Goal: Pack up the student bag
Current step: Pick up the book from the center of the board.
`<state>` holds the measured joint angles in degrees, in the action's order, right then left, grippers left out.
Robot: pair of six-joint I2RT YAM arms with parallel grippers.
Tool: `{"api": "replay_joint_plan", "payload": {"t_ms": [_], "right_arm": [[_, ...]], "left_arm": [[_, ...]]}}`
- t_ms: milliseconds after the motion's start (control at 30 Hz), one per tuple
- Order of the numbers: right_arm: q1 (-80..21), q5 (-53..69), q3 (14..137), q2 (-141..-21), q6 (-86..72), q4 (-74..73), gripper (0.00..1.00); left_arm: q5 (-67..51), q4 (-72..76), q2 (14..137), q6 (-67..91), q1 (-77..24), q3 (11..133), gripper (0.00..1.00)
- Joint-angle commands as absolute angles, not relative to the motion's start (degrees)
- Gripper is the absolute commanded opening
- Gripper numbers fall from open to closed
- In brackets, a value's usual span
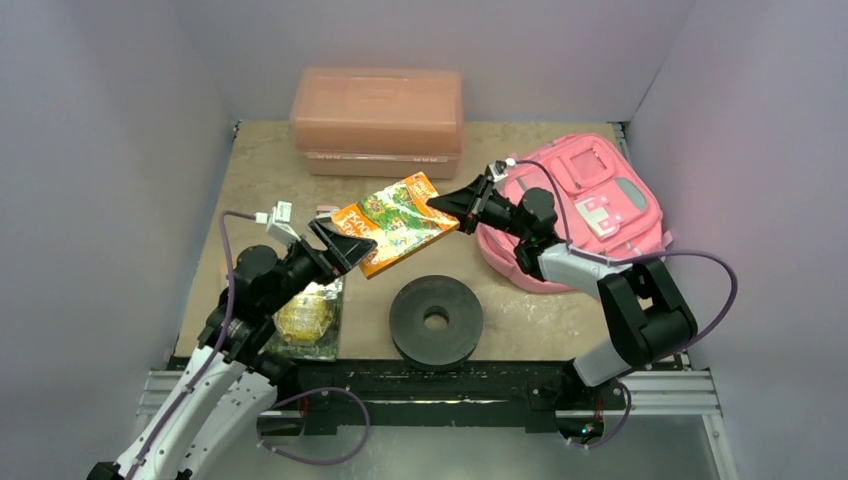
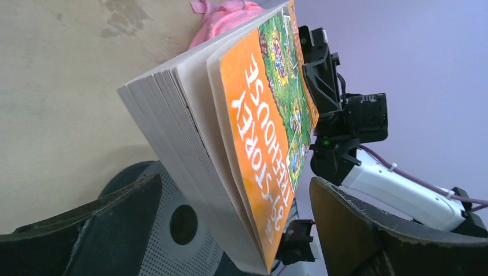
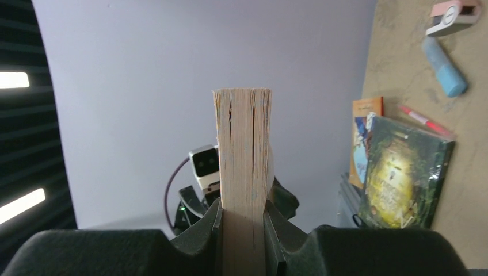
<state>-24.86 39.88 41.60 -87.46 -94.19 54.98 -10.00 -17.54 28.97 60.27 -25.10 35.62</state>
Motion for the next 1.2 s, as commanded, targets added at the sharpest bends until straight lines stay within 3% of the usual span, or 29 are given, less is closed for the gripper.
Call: {"api": "replay_joint_plan", "payload": {"t_ms": [0, 133, 200, 300, 367, 467, 533, 600, 667, 800, 933, 1167], "right_arm": [[-25.32, 38.52, 41.96, -86.60, -105.18, 67.71, 0.00], [-25.34, 38.31, 40.31, -87.54, -107.73, 71.77, 0.00], [-25.48, 38.78, 39.29, -87.92, -107.94, 72.67, 0.00], [-25.51, 39.52, 37.08, -88.32, -109.14, 77.85, 0.00], [-25.45, 41.30, 36.74, -88.33, -107.37, 78.00, 0.01], [-25.15, 49.79, 41.34, -87.29, -91.70, 61.30, 0.29], [-24.47, 47.98, 48.65, -83.46, -63.63, 26.24, 0.55], [-27.32, 24.88, 59.76, -80.59, -37.49, -8.51, 0.74], [-32.89, -6.87, 64.04, -78.58, -26.30, -19.58, 0.83], [-37.64, -35.68, 68.42, -83.31, -17.41, -31.41, 0.84], [-44.19, -55.96, 76.20, -96.79, -19.13, -43.94, 0.81], [-47.64, -59.67, 82.61, -104.62, -15.75, -38.87, 0.79]], "left_arm": [[-17.57, -2.78, 31.29, 63.87, -25.05, 34.51, 0.99], [-17.64, 0.70, 32.08, 64.42, -25.05, 33.73, 0.89], [-17.18, 4.37, 31.66, 64.39, -25.05, 32.54, 0.71], [-16.13, 9.39, 31.12, 64.89, -25.05, 30.64, 0.53], [-16.08, 11.31, 31.17, 64.15, -25.05, 30.02, 0.33], [-15.44, 7.55, 31.50, 60.27, -25.05, 31.76, 0.01], [-11.91, -2.03, 30.71, 54.76, -25.05, 35.13, 0.00], [-5.97, -13.52, 29.52, 49.28, -25.05, 39.56, 0.00], [3.27, -22.79, 28.16, 45.31, -25.04, 43.59, 0.00], [16.00, -35.62, 26.07, 41.76, -25.05, 49.18, 0.00], [18.20, -37.78, 25.85, 39.19, -25.04, 50.78, 0.00], [12.51, -37.44, 26.57, 39.07, -25.05, 50.48, 0.00]]}}
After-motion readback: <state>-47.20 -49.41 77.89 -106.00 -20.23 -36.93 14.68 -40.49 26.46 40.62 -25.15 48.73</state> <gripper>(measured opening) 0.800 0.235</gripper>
